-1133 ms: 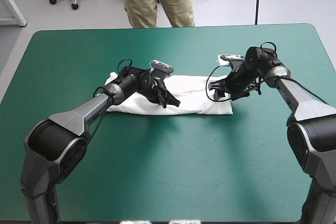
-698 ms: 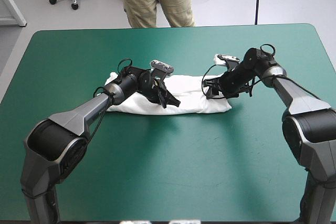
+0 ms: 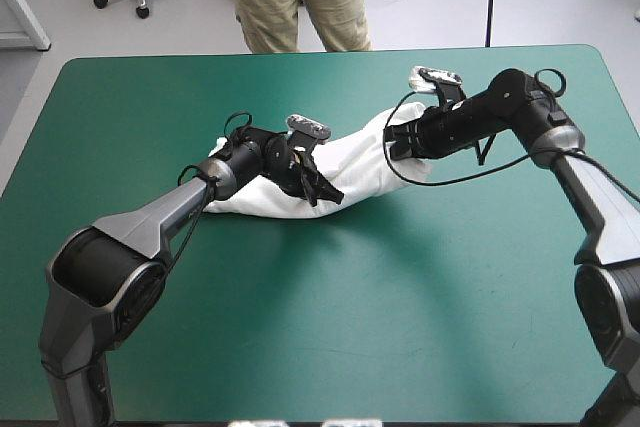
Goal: Fold the cloth
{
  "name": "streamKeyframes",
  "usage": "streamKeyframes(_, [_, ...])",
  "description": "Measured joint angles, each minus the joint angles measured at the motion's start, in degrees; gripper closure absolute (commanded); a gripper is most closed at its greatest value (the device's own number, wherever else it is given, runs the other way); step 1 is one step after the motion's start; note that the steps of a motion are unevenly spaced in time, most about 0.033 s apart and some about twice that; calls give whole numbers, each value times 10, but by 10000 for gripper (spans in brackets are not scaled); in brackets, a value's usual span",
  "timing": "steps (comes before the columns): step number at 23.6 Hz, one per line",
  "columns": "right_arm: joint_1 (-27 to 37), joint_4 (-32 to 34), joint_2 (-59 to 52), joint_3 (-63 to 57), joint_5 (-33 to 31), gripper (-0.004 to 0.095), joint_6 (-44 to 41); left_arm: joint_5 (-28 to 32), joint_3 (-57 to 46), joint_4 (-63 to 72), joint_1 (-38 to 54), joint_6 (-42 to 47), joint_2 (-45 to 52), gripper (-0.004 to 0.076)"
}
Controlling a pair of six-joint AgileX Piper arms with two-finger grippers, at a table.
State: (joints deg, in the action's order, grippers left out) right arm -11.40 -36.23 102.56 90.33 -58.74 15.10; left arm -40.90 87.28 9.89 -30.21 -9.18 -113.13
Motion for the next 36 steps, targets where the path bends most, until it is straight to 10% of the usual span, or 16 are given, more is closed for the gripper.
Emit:
streamKeyframes(15, [-2, -21, -31, 0, -17, 923, 25, -39, 19, -76, -1, 3, 169, 733])
streamKeyframes(23, [-115, 1, -11, 10, 80, 923, 28, -259, 12, -168, -1, 43, 474, 733])
streamKeyframes(31, [-205, 86, 164, 223, 51, 912, -77, -309, 12, -168, -1, 47, 558, 733])
streamKeyframes(36, [-238, 92, 246, 341, -2, 665, -98, -309, 12, -168, -1, 48, 558, 733])
